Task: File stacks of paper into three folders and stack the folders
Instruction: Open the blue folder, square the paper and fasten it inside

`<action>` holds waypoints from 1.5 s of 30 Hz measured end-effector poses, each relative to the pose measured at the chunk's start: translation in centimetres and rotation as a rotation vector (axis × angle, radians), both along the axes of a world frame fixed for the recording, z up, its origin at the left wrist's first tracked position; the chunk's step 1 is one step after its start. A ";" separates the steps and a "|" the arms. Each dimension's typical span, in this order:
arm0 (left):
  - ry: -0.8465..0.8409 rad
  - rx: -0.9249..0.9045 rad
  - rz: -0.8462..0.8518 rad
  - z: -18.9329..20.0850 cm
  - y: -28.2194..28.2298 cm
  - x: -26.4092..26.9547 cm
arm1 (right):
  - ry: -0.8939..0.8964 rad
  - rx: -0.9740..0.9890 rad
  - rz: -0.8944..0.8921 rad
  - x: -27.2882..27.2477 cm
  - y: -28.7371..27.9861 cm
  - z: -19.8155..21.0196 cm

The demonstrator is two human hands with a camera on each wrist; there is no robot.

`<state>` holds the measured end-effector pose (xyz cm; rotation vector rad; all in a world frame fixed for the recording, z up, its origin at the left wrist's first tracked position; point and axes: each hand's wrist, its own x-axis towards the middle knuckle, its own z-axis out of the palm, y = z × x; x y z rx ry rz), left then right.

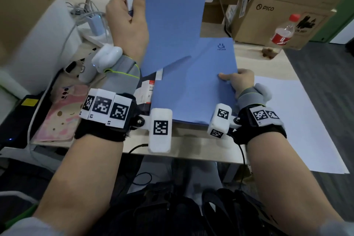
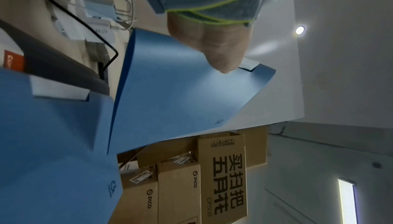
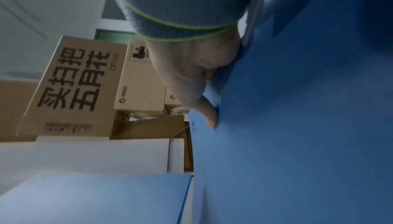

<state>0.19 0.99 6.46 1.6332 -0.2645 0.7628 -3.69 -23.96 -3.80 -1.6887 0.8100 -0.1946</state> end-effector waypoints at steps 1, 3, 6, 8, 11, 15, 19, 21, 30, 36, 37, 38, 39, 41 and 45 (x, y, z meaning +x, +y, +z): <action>0.019 -0.017 -0.029 -0.2 0.1 0.1 | 0.012 -0.028 0.004 0.2 0.3 0.3; 0.057 -0.046 -0.095 -0.7 0.2 0.2 | 0.029 -0.107 -0.003 0.4 0.8 0.7; 0.127 -0.048 -0.156 -1.3 0.2 0.0 | -0.060 -0.245 -0.011 0.2 0.9 0.8; 0.175 -0.075 -0.206 -1.9 -0.2 -0.1 | -0.203 -0.249 -0.019 -0.2 1.4 1.7; 0.257 -0.155 -0.266 -3.1 -0.8 -0.3 | -0.359 -0.053 0.010 -0.2 1.9 2.9; 0.399 -0.185 -0.253 -5.4 -1.6 0.3 | -0.326 -0.024 -0.080 -0.8 1.4 3.1; 0.531 -0.117 -0.298 -7.7 -2.9 -0.1 | -0.218 -0.044 -0.067 -1.8 0.5 2.0; 0.574 -0.063 -0.284 -9.2 -3.1 0.1 | -0.202 -0.040 -0.079 -2.6 0.4 1.3; 0.656 0.439 -0.108 -9.8 -2.7 -1.2 | -0.144 -0.023 -0.113 -5.6 0.0 -1.6; 0.620 0.628 -0.093 -9.2 -1.9 -1.1 | -0.147 0.028 -0.138 -6.4 0.3 -2.2; 0.609 0.634 -0.107 -9.2 -1.7 -1.0 | -0.147 0.030 -0.135 -6.5 0.3 -2.1; 0.605 0.637 -0.124 -9.2 -1.5 -0.9 | -0.147 0.030 -0.131 -6.5 0.3 -2.1; 0.598 0.641 -0.136 -9.1 -1.3 -0.9 | -0.150 0.028 -0.126 -6.6 0.3 -2.0; 0.594 0.642 -0.162 -8.8 -0.9 -0.7 | -0.158 0.029 -0.112 -6.5 0.3 -1.7; 0.580 0.614 -0.202 -8.2 -0.4 -0.5 | -0.163 0.021 -0.093 -6.3 0.3 -1.5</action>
